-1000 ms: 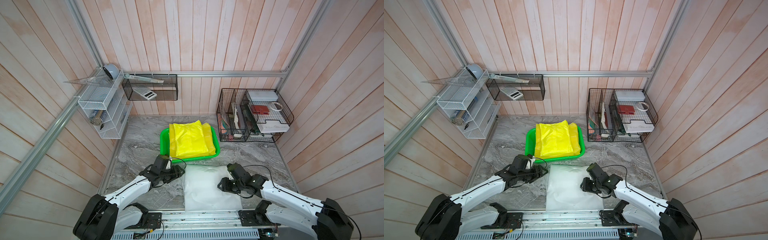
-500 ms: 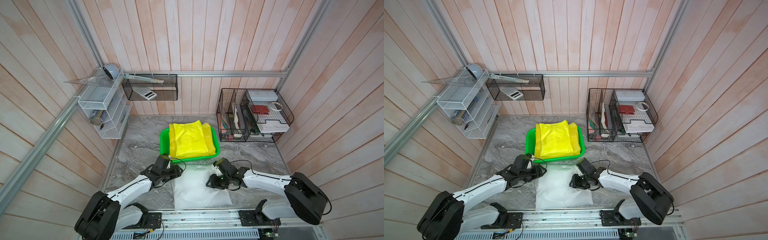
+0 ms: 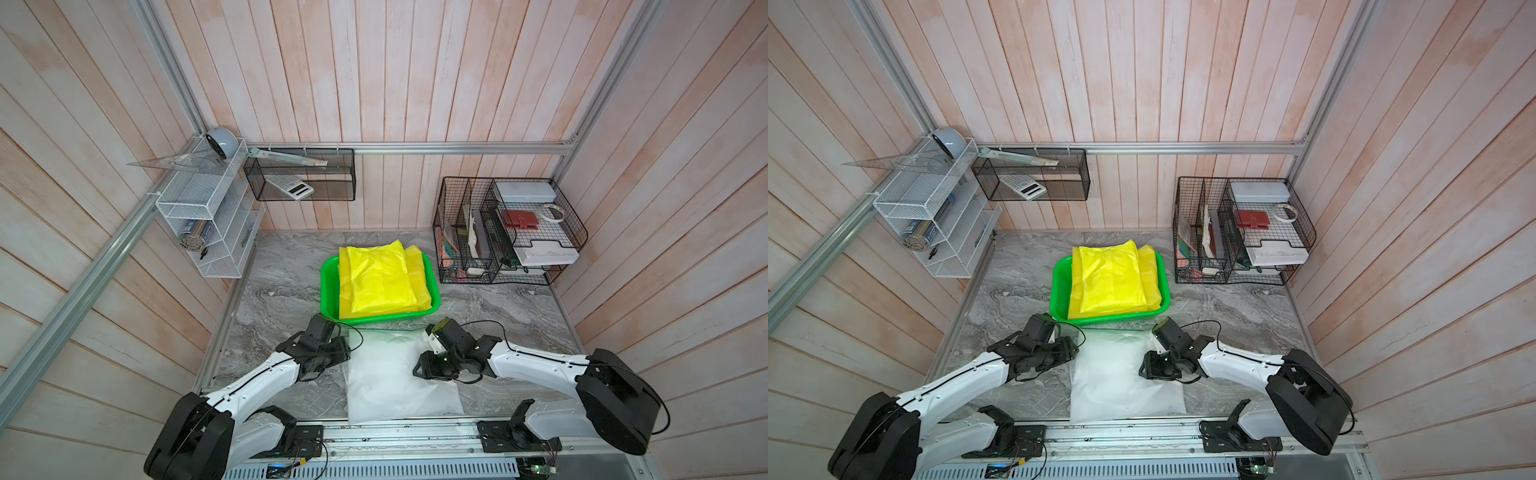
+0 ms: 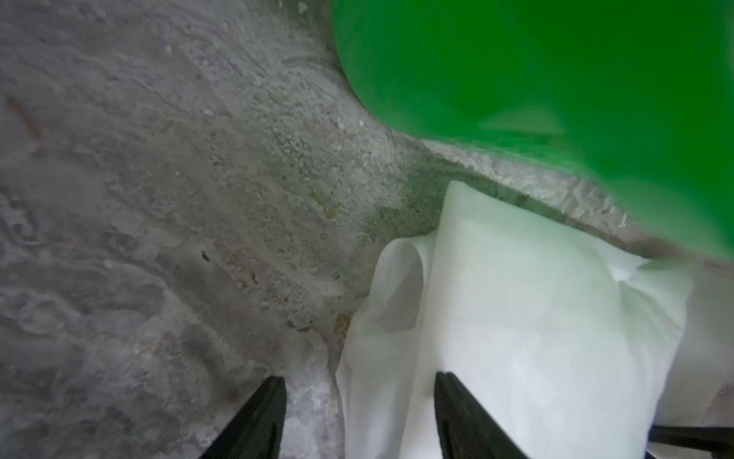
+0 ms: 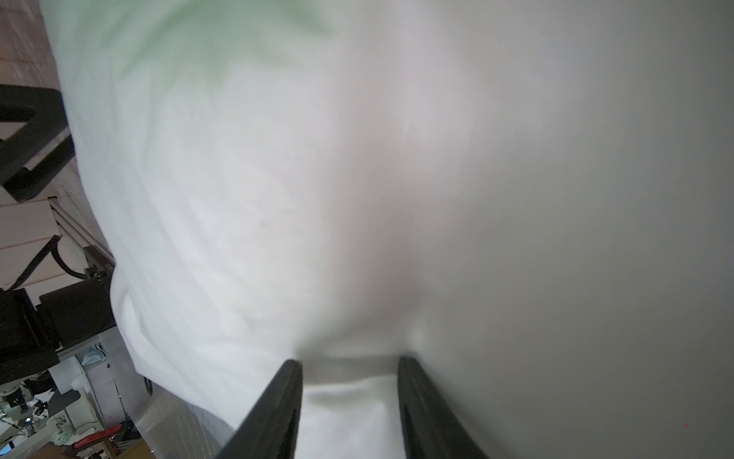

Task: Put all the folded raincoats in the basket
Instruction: Move the raincoat to the center of the board, then pick up the raincoat from the center of the board.

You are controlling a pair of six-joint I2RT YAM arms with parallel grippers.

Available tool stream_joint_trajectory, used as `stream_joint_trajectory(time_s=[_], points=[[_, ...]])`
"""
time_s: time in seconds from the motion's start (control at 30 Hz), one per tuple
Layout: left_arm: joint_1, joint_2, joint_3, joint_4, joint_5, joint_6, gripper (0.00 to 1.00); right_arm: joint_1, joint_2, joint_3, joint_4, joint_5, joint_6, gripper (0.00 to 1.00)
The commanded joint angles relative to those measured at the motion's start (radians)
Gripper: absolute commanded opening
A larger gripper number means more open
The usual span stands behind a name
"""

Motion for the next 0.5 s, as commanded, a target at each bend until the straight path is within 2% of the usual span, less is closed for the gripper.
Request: stream_joint_trajectory(time_s=[0.0, 0.23, 0.47], points=[[-0.001, 0.035, -0.001, 0.072, 0.082, 0.003, 0.64, 0.008, 0.0, -0.025, -0.07, 0.027, -0.019, 0.46], [0.002, 0.128, -0.011, 0.212, 0.171, 0.0, 0.67, 0.008, 0.028, -0.03, -0.053, 0.01, -0.014, 0.46], [0.004, 0.156, -0.02, 0.25, 0.159, -0.006, 0.64, 0.007, 0.037, -0.023, -0.059, 0.004, -0.023, 0.46]])
